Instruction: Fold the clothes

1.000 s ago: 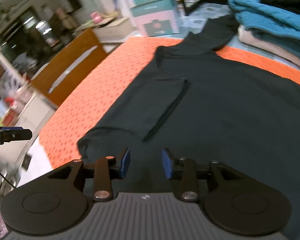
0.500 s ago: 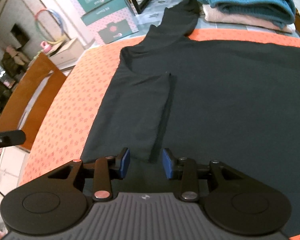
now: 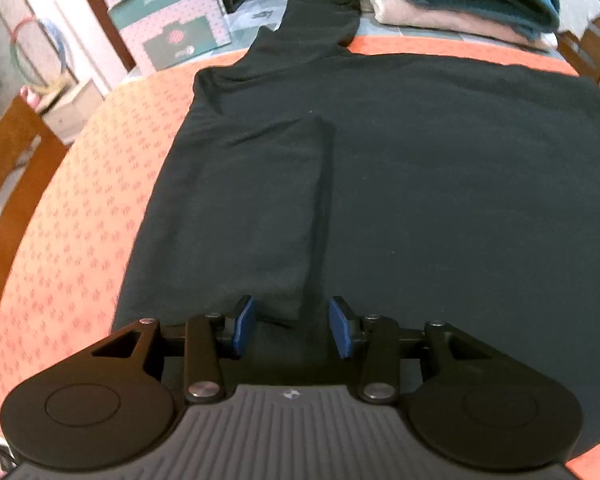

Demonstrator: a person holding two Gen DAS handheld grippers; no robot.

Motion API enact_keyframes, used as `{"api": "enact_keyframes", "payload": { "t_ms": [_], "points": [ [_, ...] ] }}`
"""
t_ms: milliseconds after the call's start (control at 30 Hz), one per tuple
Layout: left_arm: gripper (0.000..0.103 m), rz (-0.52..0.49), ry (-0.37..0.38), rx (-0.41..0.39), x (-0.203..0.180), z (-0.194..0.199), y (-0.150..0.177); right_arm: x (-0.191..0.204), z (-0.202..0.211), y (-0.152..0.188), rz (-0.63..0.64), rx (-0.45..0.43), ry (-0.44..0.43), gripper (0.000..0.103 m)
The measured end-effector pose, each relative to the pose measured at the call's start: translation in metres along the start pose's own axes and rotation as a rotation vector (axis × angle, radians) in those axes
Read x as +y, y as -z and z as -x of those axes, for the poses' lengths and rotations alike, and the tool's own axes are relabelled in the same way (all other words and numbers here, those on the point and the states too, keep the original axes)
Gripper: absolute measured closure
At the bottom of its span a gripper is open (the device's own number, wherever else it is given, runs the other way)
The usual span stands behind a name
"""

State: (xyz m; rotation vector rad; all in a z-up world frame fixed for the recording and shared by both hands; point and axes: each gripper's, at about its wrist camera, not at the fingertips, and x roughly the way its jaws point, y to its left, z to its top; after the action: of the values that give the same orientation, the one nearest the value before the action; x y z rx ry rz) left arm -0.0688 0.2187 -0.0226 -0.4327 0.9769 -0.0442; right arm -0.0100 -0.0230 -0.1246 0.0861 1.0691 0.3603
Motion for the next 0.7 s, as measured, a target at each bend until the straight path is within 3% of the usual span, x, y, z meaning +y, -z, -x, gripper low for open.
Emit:
{"api": "enact_keyframes", "payload": {
  "t_ms": [33,67,100,167,300,467,700],
  "points": [
    [0.020,-0.001,0.009,0.005,0.000,-0.003,-0.003,0.000,-0.002,-0.002,-0.003,0.000,-0.003,0.056],
    [0.020,-0.003,0.019,0.010,-0.001,-0.006,-0.005,0.001,-0.004,-0.004,-0.003,0.001,-0.007,0.064],
    [0.020,-0.006,0.030,0.016,-0.002,-0.009,-0.008,0.002,-0.006,-0.006,-0.003,0.003,-0.010,0.089],
    [0.019,-0.016,0.048,0.027,-0.006,-0.017,-0.015,0.009,-0.005,-0.009,0.023,-0.009,-0.009,0.095],
    [0.018,-0.041,0.080,0.052,-0.018,-0.038,-0.028,0.023,0.004,-0.015,0.075,-0.047,-0.016,0.096],
    [0.018,-0.069,0.150,0.118,-0.037,-0.073,-0.046,0.045,0.021,-0.022,0.136,-0.102,-0.099,0.096],
    [0.020,-0.121,0.152,0.229,-0.053,-0.128,-0.059,0.077,0.026,-0.025,0.293,-0.112,-0.139,0.096]
  ]
}}
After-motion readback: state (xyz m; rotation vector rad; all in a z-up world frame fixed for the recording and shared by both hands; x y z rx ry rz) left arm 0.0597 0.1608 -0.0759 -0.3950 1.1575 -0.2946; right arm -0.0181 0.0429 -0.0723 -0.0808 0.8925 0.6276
